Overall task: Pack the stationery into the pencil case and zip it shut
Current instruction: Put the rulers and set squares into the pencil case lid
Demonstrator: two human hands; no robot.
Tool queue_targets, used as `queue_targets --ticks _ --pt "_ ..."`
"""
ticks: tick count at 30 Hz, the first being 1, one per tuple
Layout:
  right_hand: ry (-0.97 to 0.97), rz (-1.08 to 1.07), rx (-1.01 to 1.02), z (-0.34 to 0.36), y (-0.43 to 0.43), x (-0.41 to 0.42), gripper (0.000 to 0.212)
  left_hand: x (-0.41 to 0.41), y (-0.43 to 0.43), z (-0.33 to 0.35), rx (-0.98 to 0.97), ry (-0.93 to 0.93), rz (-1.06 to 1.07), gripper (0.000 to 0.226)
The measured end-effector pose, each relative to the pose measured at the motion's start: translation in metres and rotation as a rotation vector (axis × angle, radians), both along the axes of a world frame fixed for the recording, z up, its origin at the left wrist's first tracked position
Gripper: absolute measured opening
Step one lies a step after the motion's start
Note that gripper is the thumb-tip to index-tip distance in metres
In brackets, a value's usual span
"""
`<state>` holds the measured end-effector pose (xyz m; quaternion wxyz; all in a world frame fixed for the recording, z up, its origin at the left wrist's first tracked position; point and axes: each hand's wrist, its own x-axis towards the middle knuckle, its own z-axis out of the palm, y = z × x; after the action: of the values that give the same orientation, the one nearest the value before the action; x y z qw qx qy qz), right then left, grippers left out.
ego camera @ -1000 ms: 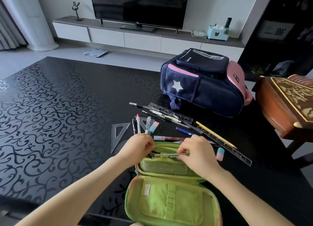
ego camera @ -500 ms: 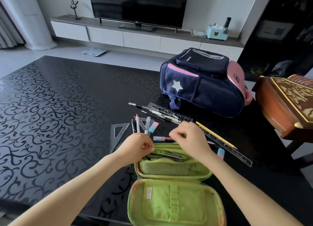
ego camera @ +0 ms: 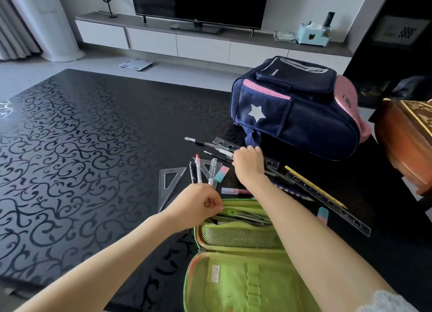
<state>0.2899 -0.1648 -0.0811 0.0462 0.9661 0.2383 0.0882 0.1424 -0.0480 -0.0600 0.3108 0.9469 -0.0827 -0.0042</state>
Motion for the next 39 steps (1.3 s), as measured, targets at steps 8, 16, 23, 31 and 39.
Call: queue_targets --ticks 8,16,23,31,39 --pt "-0.052 0.188 -0.175 0.0 0.007 -0.014 0.025 -0.003 -0.003 0.0 0.021 -0.016 0.003 0.012" --pt "0.181 0.041 -0.065 0.013 -0.009 -0.009 0.026 -0.003 -0.002 -0.001 0.027 -0.021 -0.005 0.011" --pt "0.244 0.177 0.411 0.053 -0.097 -0.074 0.012 -0.003 -0.002 -0.004 0.032 -0.056 0.029 0.011" --pt "0.044 0.256 -0.158 0.028 -0.112 -0.116 0.024 -0.008 -0.01 -0.007 0.057 -0.136 0.058 0.006" --pt "0.108 0.129 0.177 0.014 -0.123 -0.136 0.023 -0.036 -0.024 -0.017 0.352 -0.222 -0.029 0.025"
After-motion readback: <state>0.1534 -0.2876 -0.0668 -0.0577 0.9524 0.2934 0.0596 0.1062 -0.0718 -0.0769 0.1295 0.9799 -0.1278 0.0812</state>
